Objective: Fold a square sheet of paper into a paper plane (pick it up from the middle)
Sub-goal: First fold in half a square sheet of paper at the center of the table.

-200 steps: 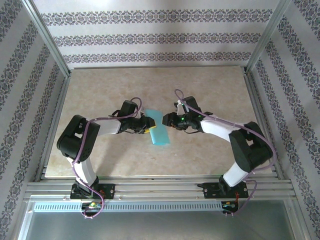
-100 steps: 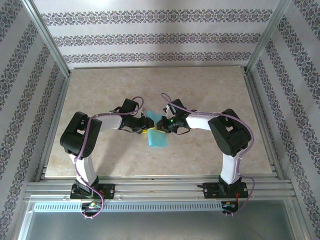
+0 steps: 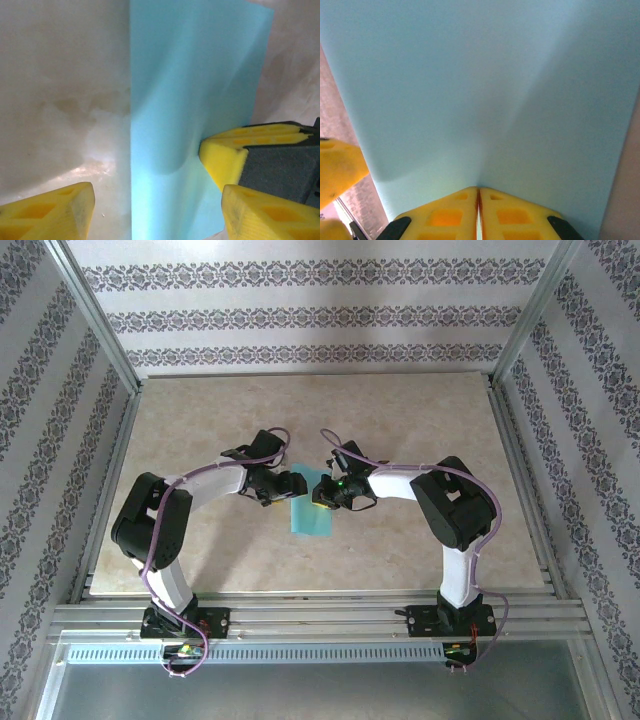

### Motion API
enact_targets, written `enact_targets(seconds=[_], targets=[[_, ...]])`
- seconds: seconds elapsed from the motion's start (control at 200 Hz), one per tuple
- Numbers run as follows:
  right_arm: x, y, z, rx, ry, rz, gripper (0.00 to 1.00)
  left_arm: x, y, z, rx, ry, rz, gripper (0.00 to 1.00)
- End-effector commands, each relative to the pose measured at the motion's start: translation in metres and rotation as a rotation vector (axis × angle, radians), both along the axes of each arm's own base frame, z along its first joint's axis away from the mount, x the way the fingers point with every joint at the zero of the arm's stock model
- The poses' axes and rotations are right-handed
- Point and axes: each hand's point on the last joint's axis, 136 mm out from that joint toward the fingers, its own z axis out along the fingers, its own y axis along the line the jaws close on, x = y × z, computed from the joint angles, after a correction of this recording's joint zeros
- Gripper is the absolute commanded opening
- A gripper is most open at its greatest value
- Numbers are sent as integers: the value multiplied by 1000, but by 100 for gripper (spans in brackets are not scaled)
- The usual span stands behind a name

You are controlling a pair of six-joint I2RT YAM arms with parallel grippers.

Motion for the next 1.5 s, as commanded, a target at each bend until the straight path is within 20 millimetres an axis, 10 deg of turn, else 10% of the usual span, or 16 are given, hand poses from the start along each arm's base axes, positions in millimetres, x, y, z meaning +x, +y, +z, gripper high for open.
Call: enact_targets(seconds=[0.0,0.625,0.879,1.499], targets=[[-3,-2,-11,-40,21,-26,14,-11,15,-6,179,19,-21,64],[17,-19,76,193,-153,-88,28,6,-7,-7,74,3,-78,60],[23,-44,72,143,-170,-146,27,7,-6,-3,60,-20,-89,69],[19,-44,54,82,-145,-142,27,2,36,-8,107,-15,14,50]])
